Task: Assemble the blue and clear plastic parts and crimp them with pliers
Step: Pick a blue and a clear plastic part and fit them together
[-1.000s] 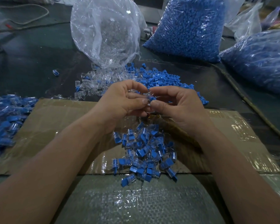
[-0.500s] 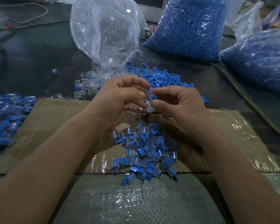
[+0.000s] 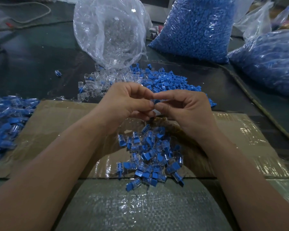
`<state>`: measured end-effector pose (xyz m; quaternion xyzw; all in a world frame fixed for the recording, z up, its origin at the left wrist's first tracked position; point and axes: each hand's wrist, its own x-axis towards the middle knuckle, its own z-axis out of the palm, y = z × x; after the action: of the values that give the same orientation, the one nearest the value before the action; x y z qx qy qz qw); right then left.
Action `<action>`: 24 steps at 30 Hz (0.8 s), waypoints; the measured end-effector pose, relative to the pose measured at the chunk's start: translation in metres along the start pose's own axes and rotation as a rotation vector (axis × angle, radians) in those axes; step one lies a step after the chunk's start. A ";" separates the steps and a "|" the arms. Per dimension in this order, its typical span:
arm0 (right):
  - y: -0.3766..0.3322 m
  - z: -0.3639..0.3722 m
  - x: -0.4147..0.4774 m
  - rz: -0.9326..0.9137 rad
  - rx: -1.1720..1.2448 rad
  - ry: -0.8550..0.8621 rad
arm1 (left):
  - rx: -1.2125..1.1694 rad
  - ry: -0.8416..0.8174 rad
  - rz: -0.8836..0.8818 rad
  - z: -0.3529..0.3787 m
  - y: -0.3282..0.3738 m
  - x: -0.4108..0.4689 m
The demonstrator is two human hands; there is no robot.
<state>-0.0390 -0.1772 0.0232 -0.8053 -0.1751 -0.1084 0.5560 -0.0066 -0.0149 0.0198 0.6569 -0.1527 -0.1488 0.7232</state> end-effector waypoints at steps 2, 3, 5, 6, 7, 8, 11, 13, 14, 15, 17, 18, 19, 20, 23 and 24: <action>0.001 -0.001 0.000 -0.011 -0.015 0.012 | -0.010 0.001 -0.013 0.000 -0.001 0.001; 0.001 -0.001 0.000 -0.013 -0.021 0.017 | -0.014 0.002 -0.019 0.000 -0.001 0.001; 0.001 -0.001 -0.001 -0.022 -0.022 0.028 | -0.026 0.004 -0.027 0.000 -0.001 0.001; 0.000 0.000 -0.001 -0.029 -0.022 0.035 | -0.035 0.003 -0.028 0.000 -0.001 0.001; 0.000 0.000 -0.001 -0.038 -0.027 0.042 | -0.043 0.001 -0.029 0.001 -0.001 0.000; 0.000 0.000 -0.001 -0.046 -0.035 0.045 | -0.049 -0.002 -0.030 0.001 -0.001 0.000; 0.000 -0.001 -0.001 -0.055 -0.039 0.051 | -0.060 -0.006 -0.036 0.002 0.001 -0.001; 0.000 -0.001 -0.002 -0.059 -0.042 0.051 | -0.064 0.002 -0.042 0.003 0.002 -0.001; 0.000 0.000 -0.002 -0.061 -0.044 0.051 | -0.057 0.007 -0.047 0.003 0.002 -0.002; 0.000 0.001 -0.002 -0.063 -0.043 0.049 | -0.046 0.013 -0.050 0.004 0.003 -0.003; 0.001 0.002 -0.002 -0.072 -0.036 0.034 | -0.011 0.028 -0.048 0.005 0.004 -0.003; 0.001 0.002 -0.002 -0.077 -0.029 0.021 | 0.001 0.039 -0.043 0.005 0.004 -0.003; 0.000 0.002 -0.001 -0.081 -0.022 0.010 | 0.005 0.051 -0.039 0.005 0.005 -0.004; 0.000 0.002 -0.001 -0.082 -0.020 0.005 | 0.001 0.059 -0.037 0.005 0.005 -0.004; 0.001 0.001 -0.001 -0.077 -0.047 0.010 | -0.009 0.058 -0.048 0.005 0.007 -0.005; 0.001 0.001 -0.001 -0.083 -0.072 0.016 | -0.003 0.059 -0.053 0.005 0.007 -0.006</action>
<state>-0.0393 -0.1768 0.0218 -0.8159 -0.2000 -0.1443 0.5230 -0.0137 -0.0164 0.0269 0.6638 -0.1139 -0.1487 0.7240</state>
